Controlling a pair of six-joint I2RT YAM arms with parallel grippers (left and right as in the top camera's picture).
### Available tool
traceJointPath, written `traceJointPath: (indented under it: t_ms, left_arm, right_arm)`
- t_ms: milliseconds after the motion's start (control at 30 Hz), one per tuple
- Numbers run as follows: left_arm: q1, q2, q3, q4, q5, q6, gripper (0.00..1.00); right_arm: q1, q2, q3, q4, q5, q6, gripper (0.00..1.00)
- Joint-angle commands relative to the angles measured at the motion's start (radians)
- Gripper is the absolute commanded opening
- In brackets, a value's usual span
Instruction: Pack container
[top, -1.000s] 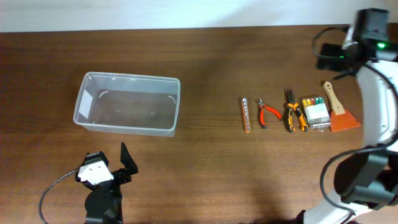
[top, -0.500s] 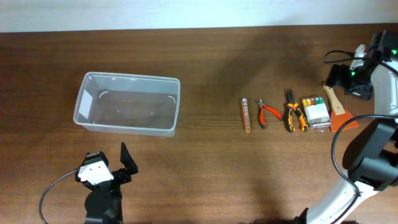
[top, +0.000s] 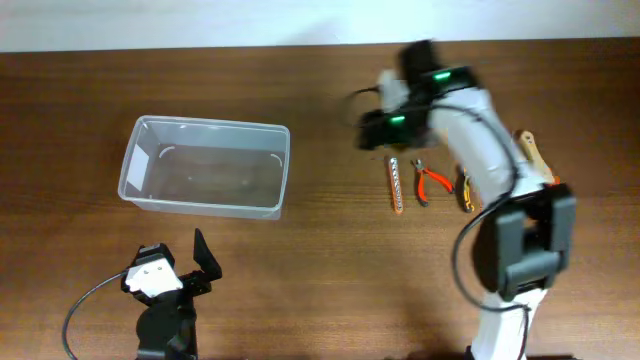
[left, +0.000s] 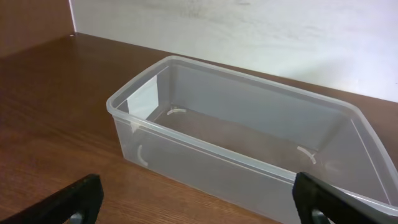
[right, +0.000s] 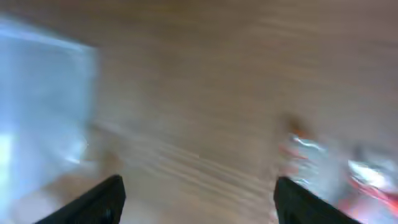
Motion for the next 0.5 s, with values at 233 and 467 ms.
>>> traceJointPath:
  t_ms: [233, 467]
  left_arm:
    - [-0.004, -0.005, -0.004, -0.001, -0.003, 0.009, 0.99]
    - [-0.004, -0.005, -0.004, -0.001, -0.004, 0.009, 0.99]
  right_arm:
    - [0.356, -0.014, 0.014, 0.191, 0.212, 0.154, 0.77]
    - [0.441, 0.037, 0.013, 0.253, 0.3, 0.251, 0.75]
